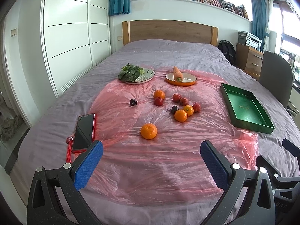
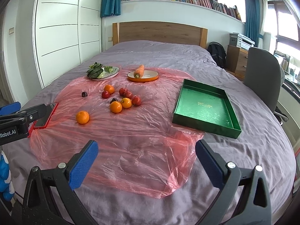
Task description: Organize fruits
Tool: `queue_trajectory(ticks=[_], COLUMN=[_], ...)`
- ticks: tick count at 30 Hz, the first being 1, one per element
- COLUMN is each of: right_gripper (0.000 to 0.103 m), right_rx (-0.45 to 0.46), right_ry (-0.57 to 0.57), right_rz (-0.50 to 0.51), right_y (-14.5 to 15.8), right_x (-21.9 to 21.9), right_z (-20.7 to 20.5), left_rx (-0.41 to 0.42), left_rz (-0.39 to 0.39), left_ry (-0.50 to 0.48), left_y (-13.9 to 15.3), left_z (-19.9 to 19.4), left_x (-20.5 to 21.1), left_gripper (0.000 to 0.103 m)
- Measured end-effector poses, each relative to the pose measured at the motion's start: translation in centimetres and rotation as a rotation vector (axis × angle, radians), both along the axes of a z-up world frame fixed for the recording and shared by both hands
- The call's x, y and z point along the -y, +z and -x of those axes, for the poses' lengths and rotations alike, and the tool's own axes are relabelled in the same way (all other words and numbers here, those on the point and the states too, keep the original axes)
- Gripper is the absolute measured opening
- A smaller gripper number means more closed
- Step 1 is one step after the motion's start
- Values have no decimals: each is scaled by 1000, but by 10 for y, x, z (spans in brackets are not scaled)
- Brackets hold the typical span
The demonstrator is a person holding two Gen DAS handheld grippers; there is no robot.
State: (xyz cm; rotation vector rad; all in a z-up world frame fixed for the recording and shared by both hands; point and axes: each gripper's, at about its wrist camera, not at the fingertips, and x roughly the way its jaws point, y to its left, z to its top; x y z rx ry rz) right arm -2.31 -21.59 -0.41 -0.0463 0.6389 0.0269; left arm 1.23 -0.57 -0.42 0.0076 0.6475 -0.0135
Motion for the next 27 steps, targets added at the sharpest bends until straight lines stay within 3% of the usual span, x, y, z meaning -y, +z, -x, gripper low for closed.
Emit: queue_trajectory(ticks=[27], right_gripper=[103], right_rx=[11], right_ry=[4], right_rz=[-24], right_y=[-4], right_x=[9], right_z=[-7], left_rx=[-7], left_rz=[4], left_ry=[-21], left_y=[-13], left_z=[-9], left_x=[0], left_gripper=[102])
